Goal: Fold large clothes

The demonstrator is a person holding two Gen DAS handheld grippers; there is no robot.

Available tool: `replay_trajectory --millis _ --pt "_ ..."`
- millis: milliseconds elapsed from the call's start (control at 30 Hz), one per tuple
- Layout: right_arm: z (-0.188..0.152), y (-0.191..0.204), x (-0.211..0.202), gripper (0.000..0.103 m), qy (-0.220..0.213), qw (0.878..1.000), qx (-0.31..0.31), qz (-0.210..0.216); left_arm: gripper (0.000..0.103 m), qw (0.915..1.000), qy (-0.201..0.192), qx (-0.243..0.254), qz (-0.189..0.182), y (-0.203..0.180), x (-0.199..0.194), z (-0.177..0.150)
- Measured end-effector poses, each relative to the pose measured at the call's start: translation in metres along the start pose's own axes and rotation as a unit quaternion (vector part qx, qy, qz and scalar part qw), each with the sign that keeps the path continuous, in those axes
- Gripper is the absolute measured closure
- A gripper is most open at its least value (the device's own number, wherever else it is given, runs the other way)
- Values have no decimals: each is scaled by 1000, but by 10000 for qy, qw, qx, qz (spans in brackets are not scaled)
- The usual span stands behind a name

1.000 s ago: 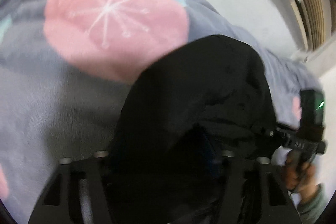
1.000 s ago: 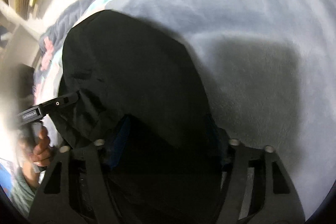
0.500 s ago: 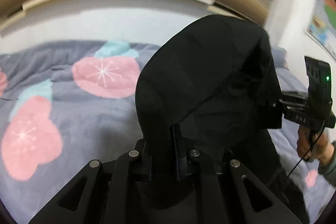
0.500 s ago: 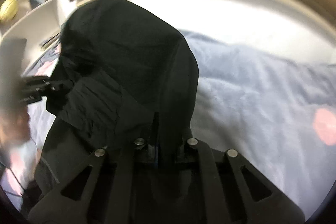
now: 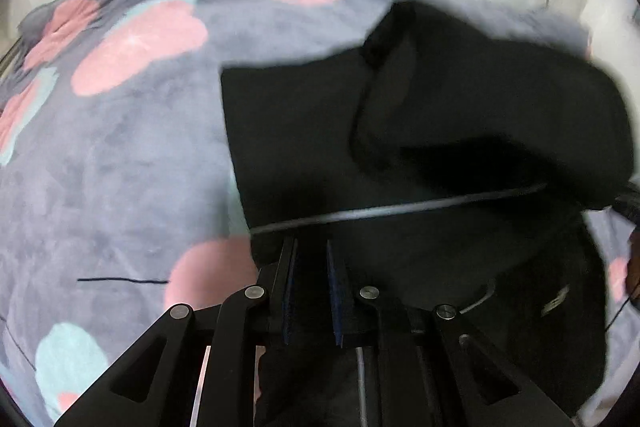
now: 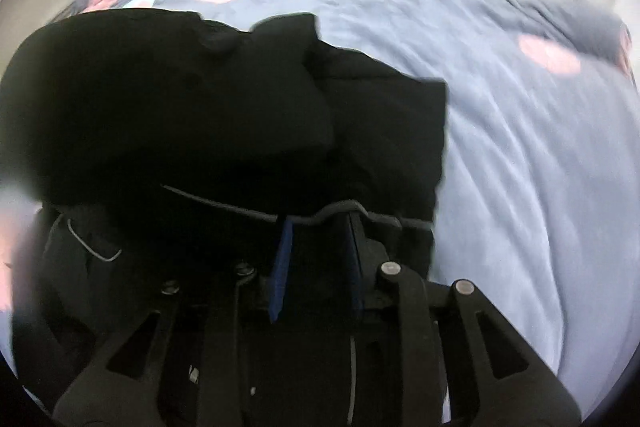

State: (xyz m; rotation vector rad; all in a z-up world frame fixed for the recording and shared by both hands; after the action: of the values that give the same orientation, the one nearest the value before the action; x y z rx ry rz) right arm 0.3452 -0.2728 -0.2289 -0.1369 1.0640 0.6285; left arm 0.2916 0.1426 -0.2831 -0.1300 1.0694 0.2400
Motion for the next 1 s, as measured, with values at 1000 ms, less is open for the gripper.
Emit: replay_trajectory --millis 1000 --pt "-2 4 11 41 446 9816 1235 1385 58 9973 187 221 -681 -115 -9 -3"
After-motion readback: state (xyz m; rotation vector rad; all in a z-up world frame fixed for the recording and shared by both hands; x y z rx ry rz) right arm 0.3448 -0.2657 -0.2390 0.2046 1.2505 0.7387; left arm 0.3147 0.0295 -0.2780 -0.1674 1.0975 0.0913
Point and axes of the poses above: each gripper's, at about its wrist camera, not at the fingertips, and x roughly the way its jaws point, y to its left, z to its top, the point moved 6 cm from there along x, roughly the way its jaws point, and after that the axes turned 12 degrees about z, right-handed, at the moved point
